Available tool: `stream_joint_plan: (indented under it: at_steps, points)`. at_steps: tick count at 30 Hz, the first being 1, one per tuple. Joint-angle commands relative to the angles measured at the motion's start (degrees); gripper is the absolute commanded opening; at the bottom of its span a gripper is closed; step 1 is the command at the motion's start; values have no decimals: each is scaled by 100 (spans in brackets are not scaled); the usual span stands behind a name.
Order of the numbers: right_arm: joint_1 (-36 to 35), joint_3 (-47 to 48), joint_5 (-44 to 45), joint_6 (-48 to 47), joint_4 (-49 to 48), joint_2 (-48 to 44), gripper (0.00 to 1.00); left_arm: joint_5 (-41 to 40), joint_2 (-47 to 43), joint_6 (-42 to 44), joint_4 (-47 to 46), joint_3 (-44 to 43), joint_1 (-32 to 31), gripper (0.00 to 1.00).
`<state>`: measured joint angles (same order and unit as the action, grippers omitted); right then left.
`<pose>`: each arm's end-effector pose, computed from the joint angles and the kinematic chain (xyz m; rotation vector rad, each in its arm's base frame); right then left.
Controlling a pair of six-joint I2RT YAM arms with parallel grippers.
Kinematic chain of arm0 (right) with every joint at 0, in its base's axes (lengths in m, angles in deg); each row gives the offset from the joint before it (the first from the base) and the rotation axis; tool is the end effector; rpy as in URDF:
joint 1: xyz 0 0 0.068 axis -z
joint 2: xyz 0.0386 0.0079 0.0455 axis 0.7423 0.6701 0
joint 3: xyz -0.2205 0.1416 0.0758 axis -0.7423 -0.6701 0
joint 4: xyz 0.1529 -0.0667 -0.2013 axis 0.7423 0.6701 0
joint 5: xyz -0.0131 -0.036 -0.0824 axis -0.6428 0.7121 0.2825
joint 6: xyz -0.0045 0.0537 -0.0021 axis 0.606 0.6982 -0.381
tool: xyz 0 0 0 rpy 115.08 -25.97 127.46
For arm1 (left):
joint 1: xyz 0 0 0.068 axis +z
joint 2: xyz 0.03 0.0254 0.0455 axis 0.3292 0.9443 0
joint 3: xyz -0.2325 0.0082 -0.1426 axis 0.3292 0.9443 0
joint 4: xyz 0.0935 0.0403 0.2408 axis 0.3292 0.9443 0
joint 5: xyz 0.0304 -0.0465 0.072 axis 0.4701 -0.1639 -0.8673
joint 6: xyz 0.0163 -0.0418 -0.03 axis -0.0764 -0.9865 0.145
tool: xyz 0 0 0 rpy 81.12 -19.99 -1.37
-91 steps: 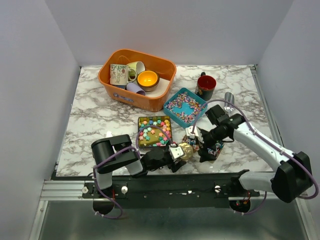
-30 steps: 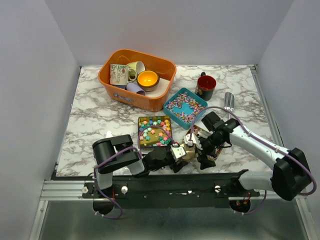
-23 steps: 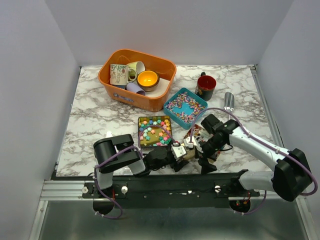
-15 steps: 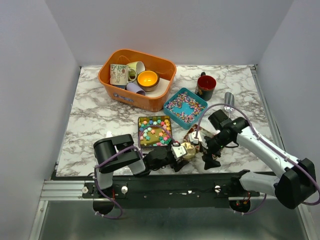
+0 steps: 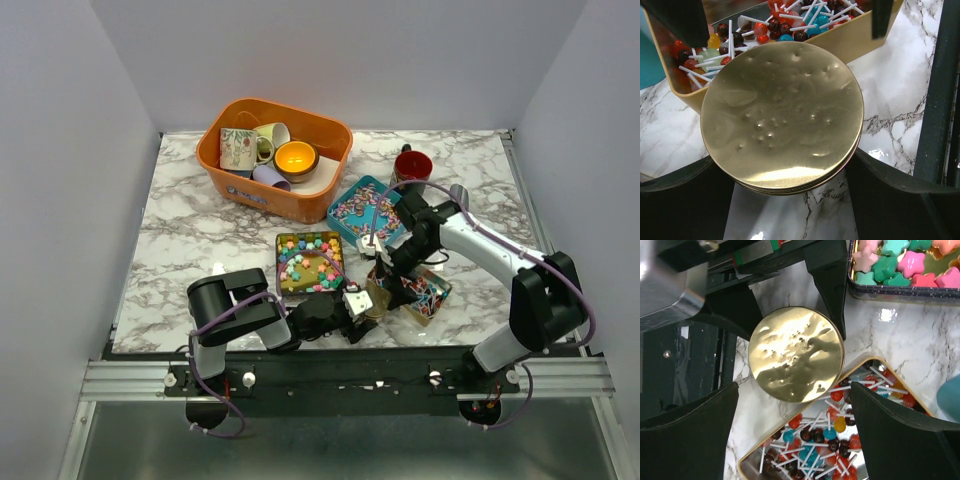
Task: Pack the candies
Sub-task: Screw the bottle lid onto the packing bottle.
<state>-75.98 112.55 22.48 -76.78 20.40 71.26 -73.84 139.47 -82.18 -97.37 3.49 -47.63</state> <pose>0.2224 0.1467 0.2271 -1.9721 1.7705 0.9806 0.1132 -0.2636 0.0992 1.0412 1.6181 -0.7995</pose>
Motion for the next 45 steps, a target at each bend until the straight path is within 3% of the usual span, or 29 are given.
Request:
stream_joint_plan:
  at_steps: [1, 14, 31, 45]
  points:
    - [-147, 155, -352, -322, -287, 240, 99, -292, 273, 38, 1134, 123, 49, 0]
    - [-324, 384, -220, -823, 72, 821, 99, -388, 308, 38, 1187, 70, 58, 0]
    - [-324, -917, 518, -639, -112, -374, 98, -494, 317, -111, 1204, 79, 111, 0]
    - [-315, -1260, 263, 38, -270, -796, 98, -467, 352, -173, 1257, 53, 128, 0]
